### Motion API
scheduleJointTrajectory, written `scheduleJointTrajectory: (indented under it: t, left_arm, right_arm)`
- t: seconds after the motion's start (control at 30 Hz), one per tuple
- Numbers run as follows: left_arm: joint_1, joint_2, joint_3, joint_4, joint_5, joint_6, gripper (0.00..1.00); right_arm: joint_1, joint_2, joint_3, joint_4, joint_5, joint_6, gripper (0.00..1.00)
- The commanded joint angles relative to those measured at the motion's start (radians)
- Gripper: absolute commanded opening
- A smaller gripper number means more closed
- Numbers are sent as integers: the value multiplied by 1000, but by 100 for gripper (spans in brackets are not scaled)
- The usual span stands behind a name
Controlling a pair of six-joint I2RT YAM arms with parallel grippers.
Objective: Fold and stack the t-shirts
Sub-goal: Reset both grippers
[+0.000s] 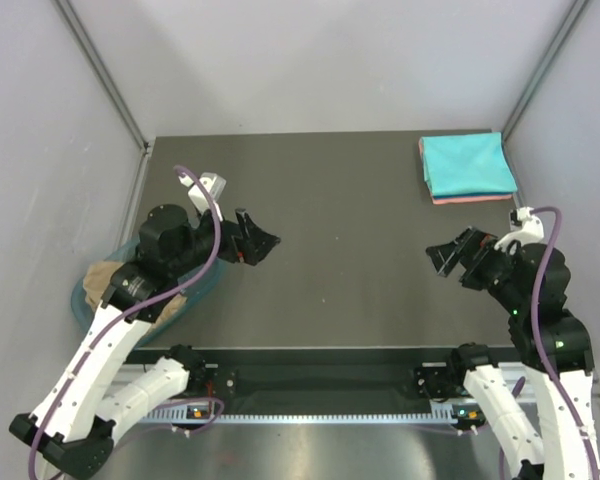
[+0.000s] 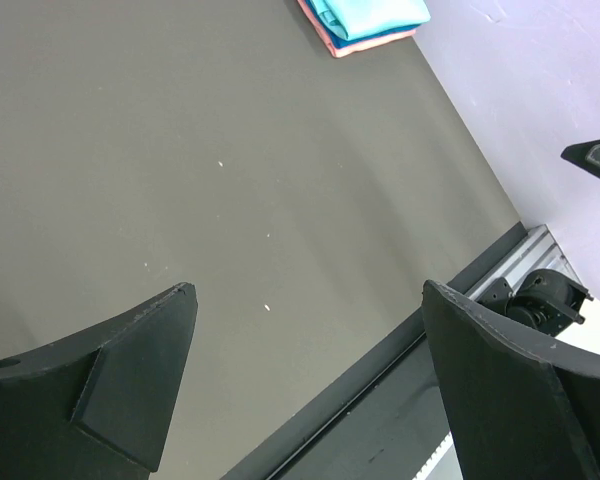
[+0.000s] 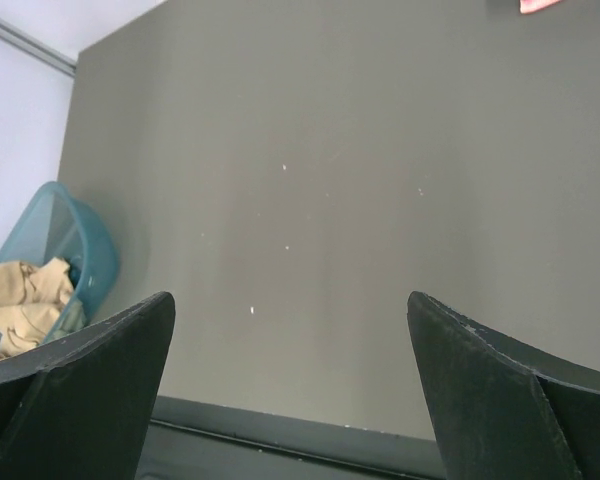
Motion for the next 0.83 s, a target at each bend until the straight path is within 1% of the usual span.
scheduleJointTrajectory:
  t: [0.0,0.8]
  left_arm:
    - [1,-44,-13,20,-10,-1,99]
    - [1,-52,11,24,-10,-8,99]
  right_arm:
    - [-5,-18,14,40,3,12,100]
    - [-5,-68,38,41,-16,-22,100]
